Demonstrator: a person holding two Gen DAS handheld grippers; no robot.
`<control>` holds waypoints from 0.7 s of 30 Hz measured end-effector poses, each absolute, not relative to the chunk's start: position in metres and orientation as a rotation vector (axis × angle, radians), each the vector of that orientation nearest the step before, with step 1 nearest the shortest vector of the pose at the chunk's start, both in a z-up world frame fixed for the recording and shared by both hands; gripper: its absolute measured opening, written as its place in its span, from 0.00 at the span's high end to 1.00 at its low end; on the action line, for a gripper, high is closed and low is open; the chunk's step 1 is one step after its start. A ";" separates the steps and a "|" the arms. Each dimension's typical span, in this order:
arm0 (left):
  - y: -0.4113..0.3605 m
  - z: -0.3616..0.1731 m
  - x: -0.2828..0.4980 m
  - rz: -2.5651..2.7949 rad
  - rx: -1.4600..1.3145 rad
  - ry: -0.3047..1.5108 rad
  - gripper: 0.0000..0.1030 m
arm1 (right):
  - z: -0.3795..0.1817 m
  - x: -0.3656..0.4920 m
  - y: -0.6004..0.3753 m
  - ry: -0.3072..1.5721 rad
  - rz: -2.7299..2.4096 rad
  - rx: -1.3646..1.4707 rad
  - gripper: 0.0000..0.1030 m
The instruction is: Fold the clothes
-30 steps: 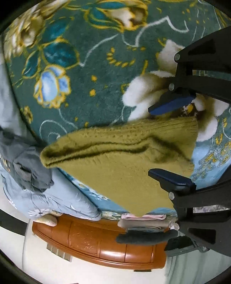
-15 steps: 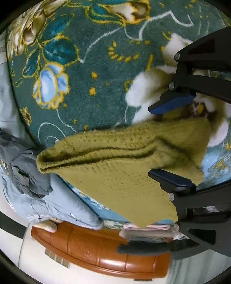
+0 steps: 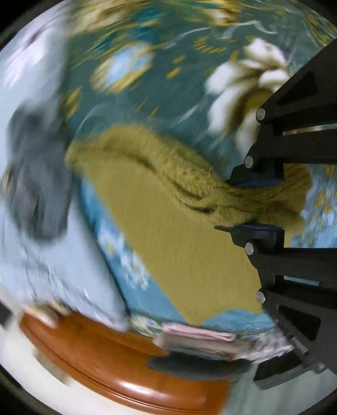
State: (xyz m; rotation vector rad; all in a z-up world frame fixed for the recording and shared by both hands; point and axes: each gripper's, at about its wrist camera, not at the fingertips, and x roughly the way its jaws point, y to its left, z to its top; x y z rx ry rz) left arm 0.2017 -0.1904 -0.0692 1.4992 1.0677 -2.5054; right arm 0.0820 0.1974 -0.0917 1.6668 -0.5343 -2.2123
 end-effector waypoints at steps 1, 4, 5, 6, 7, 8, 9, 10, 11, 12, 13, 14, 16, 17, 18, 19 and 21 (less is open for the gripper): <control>-0.205 -0.061 0.212 -2.512 1.428 1.081 0.65 | -0.083 0.078 0.178 -0.464 -2.207 1.641 0.78; -0.247 -0.037 0.242 -2.522 1.224 1.113 0.63 | -0.064 0.070 0.117 -0.273 -2.168 1.569 0.78; -0.258 -0.032 0.252 -2.520 1.179 1.121 0.63 | -0.061 0.072 0.097 -0.224 -2.145 1.550 0.78; -0.268 -0.029 0.261 -2.516 1.139 1.130 0.63 | -0.057 0.079 0.071 -0.164 -2.110 1.517 0.78; -0.275 -0.027 0.267 -2.507 1.112 1.146 0.63 | -0.053 0.086 0.046 -0.105 -2.072 1.482 0.78; -0.282 -0.029 0.273 -2.494 1.096 1.166 0.62 | -0.048 0.099 0.017 -0.031 -2.005 1.430 0.78; -0.289 -0.030 0.278 -2.480 1.079 1.185 0.62 | -0.047 0.108 -0.001 0.023 -1.955 1.396 0.78; -0.293 -0.032 0.283 -2.465 1.070 1.203 0.62 | -0.049 0.118 -0.017 0.069 -1.915 1.381 0.78; -0.295 -0.036 0.288 -2.448 1.075 1.218 0.62 | -0.056 0.125 -0.034 0.103 -1.878 1.391 0.78; -0.295 -0.041 0.291 -2.432 1.083 1.229 0.62 | -0.067 0.131 -0.047 0.119 -1.844 1.423 0.78; -0.293 -0.046 0.291 -2.420 1.098 1.230 0.62 | -0.079 0.137 -0.060 0.135 -1.811 1.456 0.78; -0.290 -0.050 0.291 -2.410 1.112 1.230 0.62 | -0.091 0.142 -0.068 0.146 -1.799 1.498 0.78; -0.284 -0.057 0.292 -2.398 1.137 1.236 0.62 | -0.112 0.149 -0.079 0.169 -1.798 1.561 0.78; -0.281 -0.061 0.290 -2.388 1.153 1.244 0.61 | -0.117 0.152 -0.080 0.163 -1.795 1.584 0.77; -0.278 -0.065 0.288 -2.379 1.167 1.254 0.61 | -0.122 0.154 -0.082 0.158 -1.793 1.606 0.73; -0.277 -0.068 0.287 -2.372 1.179 1.267 0.60 | -0.122 0.151 -0.086 0.155 -1.793 1.602 0.70; -0.272 -0.072 0.285 -2.367 1.201 1.288 0.58 | -0.118 0.153 -0.090 0.158 -1.754 1.568 0.56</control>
